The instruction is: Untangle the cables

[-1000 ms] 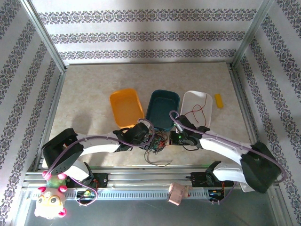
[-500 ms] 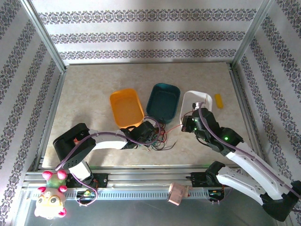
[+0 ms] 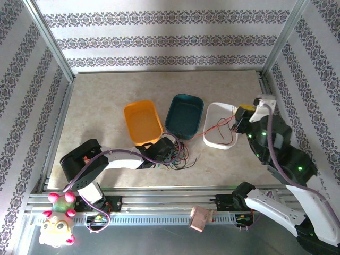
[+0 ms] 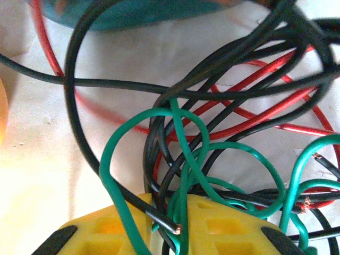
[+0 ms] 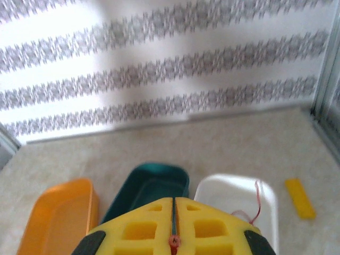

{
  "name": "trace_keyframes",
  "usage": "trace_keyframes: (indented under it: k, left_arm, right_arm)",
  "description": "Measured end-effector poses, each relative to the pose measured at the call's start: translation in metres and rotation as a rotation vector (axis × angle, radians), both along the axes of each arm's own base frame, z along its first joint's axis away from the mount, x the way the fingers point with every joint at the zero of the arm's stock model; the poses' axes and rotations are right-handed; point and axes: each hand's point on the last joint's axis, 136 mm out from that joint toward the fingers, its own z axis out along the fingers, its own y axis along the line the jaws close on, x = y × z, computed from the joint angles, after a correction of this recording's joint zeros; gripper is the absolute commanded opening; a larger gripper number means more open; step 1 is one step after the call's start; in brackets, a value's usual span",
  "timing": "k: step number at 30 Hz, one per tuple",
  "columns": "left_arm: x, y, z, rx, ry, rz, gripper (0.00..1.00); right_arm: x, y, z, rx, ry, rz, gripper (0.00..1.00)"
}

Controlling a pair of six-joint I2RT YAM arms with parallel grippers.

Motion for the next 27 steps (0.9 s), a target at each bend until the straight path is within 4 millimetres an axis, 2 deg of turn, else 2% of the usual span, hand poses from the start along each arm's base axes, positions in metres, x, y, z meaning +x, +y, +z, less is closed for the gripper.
trace_keyframes:
  k: [4,7,9,12,15,21,27]
  left_arm:
    - [0.0,0.001,0.0,-0.002,-0.001,0.006,0.24]
    - [0.0,0.001,-0.001,-0.001,-0.002,0.01,0.27]
    - [0.001,0.002,-0.001,-0.001,-0.003,0.015,0.29]
    - [0.001,0.004,-0.002,0.001,-0.007,0.022,0.35]
    - [0.002,0.005,-0.002,0.003,-0.011,0.033,0.4]
    - [0.003,0.009,-0.004,0.003,-0.016,0.057,0.48]
    - [0.004,0.011,-0.004,0.008,-0.021,0.066,0.52]
  right_arm:
    - [-0.009,-0.014,0.06,0.005,-0.143,-0.021,0.0]
    - [-0.013,-0.022,0.095,-0.007,-0.231,-0.039,0.0]
    - [-0.011,-0.024,0.112,-0.03,-0.267,-0.054,0.0]
    - [0.001,-0.026,0.128,-0.065,-0.293,-0.089,0.0]
    - [0.02,-0.028,0.134,-0.083,-0.29,-0.119,0.0]
    - [0.049,-0.048,0.156,-0.068,-0.302,-0.181,0.0]
    - [0.056,-0.063,0.195,-0.034,-0.373,-0.199,0.0]
